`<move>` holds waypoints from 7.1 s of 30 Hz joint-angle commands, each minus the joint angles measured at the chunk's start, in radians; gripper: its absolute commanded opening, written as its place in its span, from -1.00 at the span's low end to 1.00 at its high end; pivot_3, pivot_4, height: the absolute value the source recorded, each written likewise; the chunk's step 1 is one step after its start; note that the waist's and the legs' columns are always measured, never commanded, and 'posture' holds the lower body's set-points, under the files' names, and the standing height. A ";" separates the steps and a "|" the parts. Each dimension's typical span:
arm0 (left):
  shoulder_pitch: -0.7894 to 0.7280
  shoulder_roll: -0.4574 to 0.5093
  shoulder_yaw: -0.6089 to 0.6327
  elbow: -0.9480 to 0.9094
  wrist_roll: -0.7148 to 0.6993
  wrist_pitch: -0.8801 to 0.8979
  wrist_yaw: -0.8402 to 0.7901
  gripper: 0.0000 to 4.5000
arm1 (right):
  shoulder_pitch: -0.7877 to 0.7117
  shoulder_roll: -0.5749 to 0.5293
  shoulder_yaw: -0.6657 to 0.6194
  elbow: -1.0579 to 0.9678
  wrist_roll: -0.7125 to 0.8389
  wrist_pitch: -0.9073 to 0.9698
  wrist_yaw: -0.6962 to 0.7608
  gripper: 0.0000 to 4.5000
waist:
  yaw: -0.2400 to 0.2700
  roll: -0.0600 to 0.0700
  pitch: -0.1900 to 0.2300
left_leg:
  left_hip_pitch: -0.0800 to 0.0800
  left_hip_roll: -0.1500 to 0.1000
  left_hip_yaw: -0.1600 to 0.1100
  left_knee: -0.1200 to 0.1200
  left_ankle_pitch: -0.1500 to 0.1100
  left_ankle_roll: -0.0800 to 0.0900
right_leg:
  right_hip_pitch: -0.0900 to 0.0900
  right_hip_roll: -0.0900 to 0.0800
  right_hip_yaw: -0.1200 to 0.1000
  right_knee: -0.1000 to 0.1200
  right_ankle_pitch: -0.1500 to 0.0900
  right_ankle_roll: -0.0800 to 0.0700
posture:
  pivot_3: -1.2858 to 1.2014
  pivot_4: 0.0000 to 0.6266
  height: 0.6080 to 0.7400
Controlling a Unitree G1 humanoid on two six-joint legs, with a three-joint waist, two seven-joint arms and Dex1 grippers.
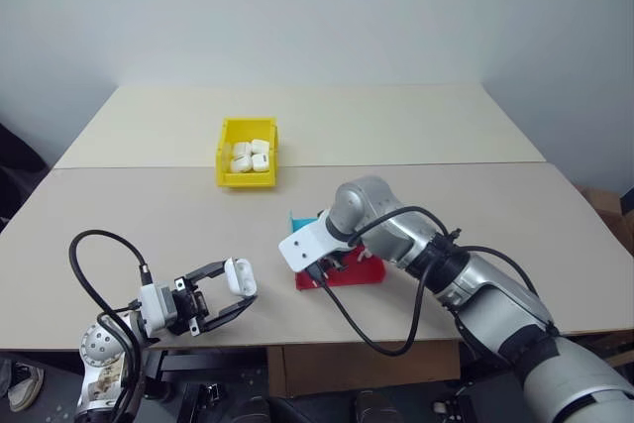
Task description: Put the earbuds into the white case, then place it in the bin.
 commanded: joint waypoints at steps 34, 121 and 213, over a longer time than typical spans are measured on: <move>-0.033 -0.007 -0.016 0.047 0.001 -0.058 -0.018 0.23 | -0.058 0.058 -0.037 -0.018 0.043 0.480 -0.013 -0.09 | -0.002 0.000 0.000 | 0.000 0.000 0.000 0.000 0.000 0.000 | 0.000 0.000 0.000 0.000 0.000 0.000 | 0.03 -0.52 1.00; -0.267 -0.111 -0.173 -0.352 -0.236 0.496 0.173 0.23 | 0.299 -0.032 -0.932 -0.722 0.870 0.386 -0.239 -0.71 | -0.007 0.000 0.000 | 0.001 -0.001 -0.002 -0.002 0.000 0.000 | 0.002 0.000 0.000 -0.001 -0.001 0.002 | 0.03 -0.52 1.00; 0.046 0.062 0.007 -0.292 -0.111 0.281 -0.139 0.23 | -0.275 -0.201 -0.136 0.229 0.450 0.112 -0.128 -0.13 | -0.017 0.000 0.001 | 0.000 0.000 0.001 -0.004 0.000 0.000 | -0.002 0.000 0.001 -0.001 -0.002 -0.002 | 0.03 -0.52 1.00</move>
